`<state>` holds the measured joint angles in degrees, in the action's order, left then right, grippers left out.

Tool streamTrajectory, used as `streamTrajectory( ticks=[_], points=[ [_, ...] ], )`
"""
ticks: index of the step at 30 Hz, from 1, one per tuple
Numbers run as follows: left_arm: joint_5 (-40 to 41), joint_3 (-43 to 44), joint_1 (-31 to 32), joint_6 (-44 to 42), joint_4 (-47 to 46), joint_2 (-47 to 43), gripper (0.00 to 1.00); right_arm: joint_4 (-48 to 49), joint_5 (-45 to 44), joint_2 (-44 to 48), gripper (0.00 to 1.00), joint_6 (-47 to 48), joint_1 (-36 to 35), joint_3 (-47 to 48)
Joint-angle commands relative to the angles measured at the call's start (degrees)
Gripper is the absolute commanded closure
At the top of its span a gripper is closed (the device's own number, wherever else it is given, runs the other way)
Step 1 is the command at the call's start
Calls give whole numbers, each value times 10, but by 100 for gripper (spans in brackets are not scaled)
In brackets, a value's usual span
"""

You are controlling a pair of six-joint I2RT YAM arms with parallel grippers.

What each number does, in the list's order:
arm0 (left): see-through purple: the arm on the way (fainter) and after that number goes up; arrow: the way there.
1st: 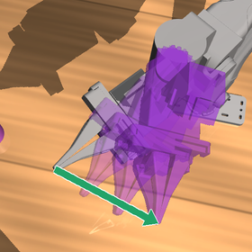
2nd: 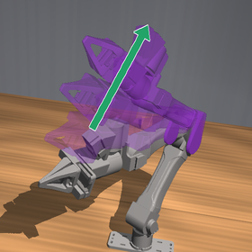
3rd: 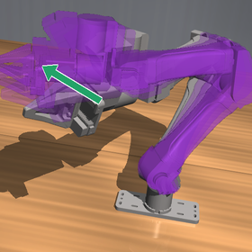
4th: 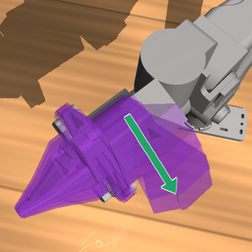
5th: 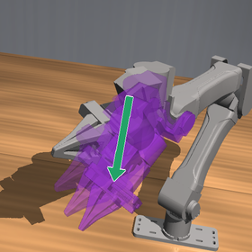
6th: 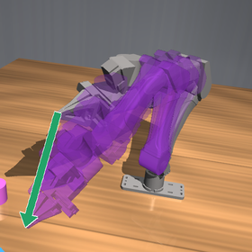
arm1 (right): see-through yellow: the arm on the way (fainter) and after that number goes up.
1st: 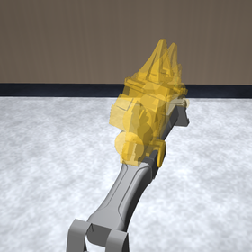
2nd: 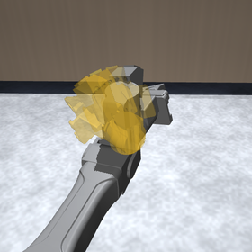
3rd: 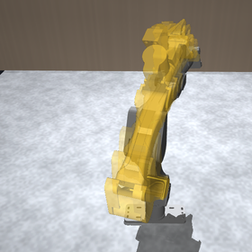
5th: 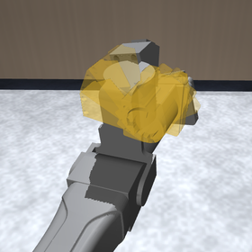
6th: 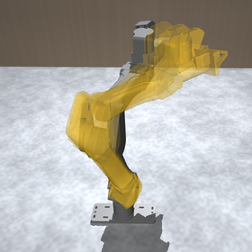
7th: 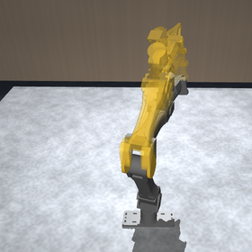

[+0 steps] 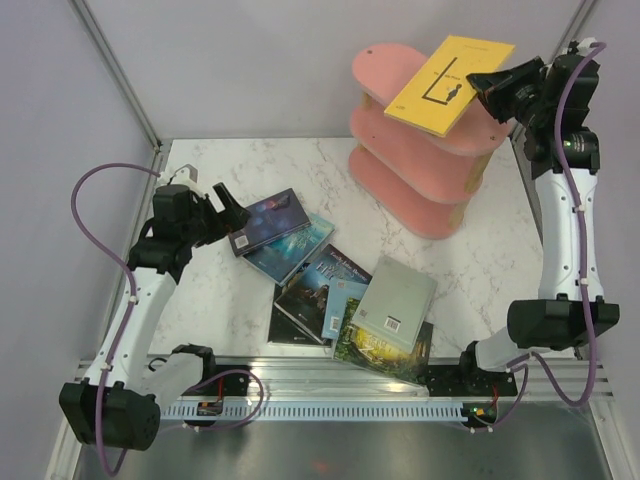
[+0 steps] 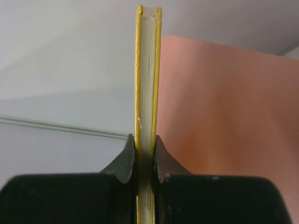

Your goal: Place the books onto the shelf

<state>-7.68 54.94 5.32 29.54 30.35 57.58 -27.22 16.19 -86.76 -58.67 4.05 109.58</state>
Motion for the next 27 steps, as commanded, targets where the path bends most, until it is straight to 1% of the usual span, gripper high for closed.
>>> streamTrajectory(
  ticks=[1,4,6,11,12,14,15,16,17,18,19,23,27],
  points=[
    [-24,10,6,20,-6,-14,0,-40,-11,-7,100,2,25,36],
    [-25,8,6,18,-6,-12,0,-86,-34,-5,100,19,36,24],
    [-28,7,7,18,-7,-7,0,-92,-46,-4,100,27,41,10],
    [-30,8,7,18,-6,8,0,-124,-23,-16,99,37,48,2],
    [-30,9,7,17,-6,11,0,-131,-16,-17,83,44,50,2],
    [-31,10,7,17,-7,20,0,-152,-21,-14,62,54,53,-1],
    [-31,11,7,17,-8,24,0,-158,-26,-9,39,58,53,-9],
    [-33,10,7,17,-7,27,0,-164,-36,-6,31,67,56,-12],
    [-33,11,7,17,-7,32,0,-168,-37,-5,28,71,60,-16],
    [-34,11,7,17,-7,36,0,-173,-38,-8,19,74,61,-16],
    [-35,13,7,17,-7,39,0,-186,-38,-11,17,79,62,-14],
    [-39,22,9,14,-7,55,0,-228,-44,-24,16,101,68,3],
    [-39,33,9,14,-7,73,0,-292,-88,-30,14,143,68,38]
  ],
)
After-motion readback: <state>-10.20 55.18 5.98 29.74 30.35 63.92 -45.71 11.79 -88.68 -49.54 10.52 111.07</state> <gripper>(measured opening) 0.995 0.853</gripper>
